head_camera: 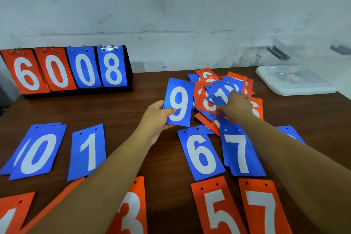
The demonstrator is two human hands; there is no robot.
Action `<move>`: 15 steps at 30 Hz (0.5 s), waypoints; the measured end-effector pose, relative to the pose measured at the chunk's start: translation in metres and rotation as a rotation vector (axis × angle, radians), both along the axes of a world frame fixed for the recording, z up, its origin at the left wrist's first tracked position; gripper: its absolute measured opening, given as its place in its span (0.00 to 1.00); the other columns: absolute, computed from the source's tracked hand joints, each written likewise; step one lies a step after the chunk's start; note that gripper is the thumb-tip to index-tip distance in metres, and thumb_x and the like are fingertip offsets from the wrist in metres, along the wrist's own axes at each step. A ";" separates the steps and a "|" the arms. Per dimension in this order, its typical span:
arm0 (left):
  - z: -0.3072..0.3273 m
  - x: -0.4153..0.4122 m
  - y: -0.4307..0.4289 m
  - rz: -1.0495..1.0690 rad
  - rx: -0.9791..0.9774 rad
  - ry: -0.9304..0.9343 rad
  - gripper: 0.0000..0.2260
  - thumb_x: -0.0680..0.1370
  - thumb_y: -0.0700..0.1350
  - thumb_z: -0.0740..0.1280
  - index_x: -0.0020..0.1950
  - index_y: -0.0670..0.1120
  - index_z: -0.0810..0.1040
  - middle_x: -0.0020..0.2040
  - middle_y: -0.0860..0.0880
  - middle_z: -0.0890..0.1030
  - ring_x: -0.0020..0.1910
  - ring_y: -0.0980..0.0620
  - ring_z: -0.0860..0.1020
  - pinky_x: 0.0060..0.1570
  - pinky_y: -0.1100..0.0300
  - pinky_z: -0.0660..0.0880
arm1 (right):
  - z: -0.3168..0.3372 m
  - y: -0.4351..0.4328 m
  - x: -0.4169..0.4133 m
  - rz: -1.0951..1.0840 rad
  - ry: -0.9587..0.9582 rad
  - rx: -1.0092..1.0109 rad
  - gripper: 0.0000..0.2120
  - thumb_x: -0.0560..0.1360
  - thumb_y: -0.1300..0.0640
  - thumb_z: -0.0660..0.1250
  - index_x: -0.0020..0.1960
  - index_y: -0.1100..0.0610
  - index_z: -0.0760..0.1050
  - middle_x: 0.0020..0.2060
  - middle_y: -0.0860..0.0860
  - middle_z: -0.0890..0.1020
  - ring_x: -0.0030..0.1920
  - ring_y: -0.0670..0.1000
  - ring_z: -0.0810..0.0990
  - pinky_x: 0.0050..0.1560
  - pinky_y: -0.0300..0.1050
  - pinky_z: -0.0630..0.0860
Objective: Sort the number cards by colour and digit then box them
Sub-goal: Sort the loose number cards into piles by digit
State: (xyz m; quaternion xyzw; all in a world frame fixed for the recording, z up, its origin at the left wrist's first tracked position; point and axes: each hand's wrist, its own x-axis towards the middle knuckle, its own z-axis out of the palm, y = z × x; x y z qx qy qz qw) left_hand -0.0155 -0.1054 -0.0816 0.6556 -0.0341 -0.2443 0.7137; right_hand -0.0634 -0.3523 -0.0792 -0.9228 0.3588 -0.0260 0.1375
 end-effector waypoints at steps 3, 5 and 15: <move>-0.003 -0.003 -0.003 -0.008 0.018 0.005 0.14 0.77 0.41 0.71 0.62 0.45 0.77 0.55 0.47 0.85 0.51 0.49 0.85 0.51 0.46 0.82 | 0.002 -0.002 0.003 -0.096 -0.018 0.057 0.39 0.67 0.42 0.76 0.70 0.57 0.63 0.69 0.63 0.64 0.70 0.64 0.64 0.68 0.61 0.64; -0.004 -0.004 -0.003 -0.007 0.024 0.005 0.13 0.77 0.42 0.71 0.62 0.45 0.78 0.55 0.47 0.85 0.51 0.49 0.85 0.50 0.46 0.82 | 0.004 -0.006 0.003 -0.133 0.003 0.094 0.40 0.66 0.42 0.77 0.69 0.57 0.64 0.69 0.63 0.65 0.70 0.64 0.63 0.68 0.60 0.64; -0.004 -0.011 0.005 0.031 0.024 -0.023 0.09 0.77 0.42 0.71 0.57 0.49 0.79 0.54 0.49 0.85 0.49 0.52 0.85 0.43 0.54 0.83 | 0.026 0.002 -0.016 -0.070 -0.700 0.447 0.04 0.77 0.62 0.67 0.47 0.60 0.80 0.48 0.56 0.82 0.51 0.54 0.80 0.49 0.44 0.75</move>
